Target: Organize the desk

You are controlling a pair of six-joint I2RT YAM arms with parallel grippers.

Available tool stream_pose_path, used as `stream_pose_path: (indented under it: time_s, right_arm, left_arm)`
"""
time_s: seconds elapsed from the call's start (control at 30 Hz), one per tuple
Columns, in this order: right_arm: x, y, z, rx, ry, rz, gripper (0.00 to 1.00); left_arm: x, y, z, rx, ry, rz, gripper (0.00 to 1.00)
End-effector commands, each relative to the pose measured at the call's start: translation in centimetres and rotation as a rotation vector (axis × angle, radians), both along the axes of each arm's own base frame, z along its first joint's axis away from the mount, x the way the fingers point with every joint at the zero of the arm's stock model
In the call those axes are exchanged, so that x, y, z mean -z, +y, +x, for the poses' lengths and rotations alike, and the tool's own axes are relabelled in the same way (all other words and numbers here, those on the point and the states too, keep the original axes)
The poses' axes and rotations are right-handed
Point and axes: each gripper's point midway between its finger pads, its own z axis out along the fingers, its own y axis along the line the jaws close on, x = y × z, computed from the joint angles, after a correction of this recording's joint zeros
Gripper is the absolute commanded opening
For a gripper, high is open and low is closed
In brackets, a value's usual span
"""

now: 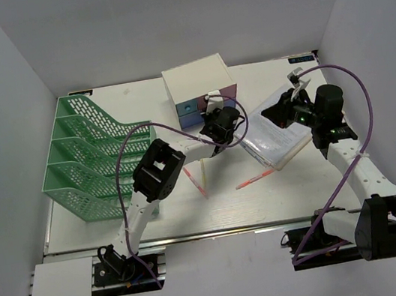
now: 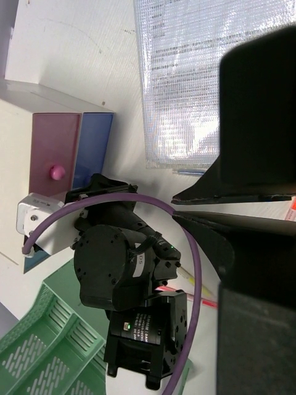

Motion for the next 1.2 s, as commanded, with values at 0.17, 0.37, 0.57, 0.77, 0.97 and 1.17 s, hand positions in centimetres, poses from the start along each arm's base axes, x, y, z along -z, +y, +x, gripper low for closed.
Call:
stream_pose_path:
  time_s: [0.17, 0.37, 0.57, 0.77, 0.97, 1.17]
  right_arm:
    - [-0.5, 0.1, 0.2, -0.015, -0.035, 0.007, 0.14]
    - [-0.4, 0.2, 0.1, -0.02, -0.031, 0.008, 0.14]
    - [-0.5, 0.3, 0.1, -0.021, -0.036, 0.007, 0.14]
    - [-0.4, 0.2, 0.0, -0.022, -0.035, 0.006, 0.14]
    - [-0.3, -0.8, 0.3, 0.003, -0.036, 0.009, 0.14]
    - [-0.2, -0.9, 0.3, 0.001, -0.03, 0.011, 0.15]
  left_arm:
    - [-2.0, 0.0, -0.2, -0.01, -0.039, -0.016, 0.14]
    - [-1.6, 0.4, -1.0, 0.004, -0.019, -0.033, 0.0]
    - [-1.4, -0.4, -4.0, 0.066, -0.002, -0.051, 0.0]
    - [-0.7, -0.2, -6.5, 0.107, 0.027, -0.033, 0.0]
    - [-0.3, 0.1, -7.6, 0.111, 0.054, -0.042, 0.0]
    - [0.2, 0.5, -9.7, 0.126, 0.087, -0.076, 0.0]
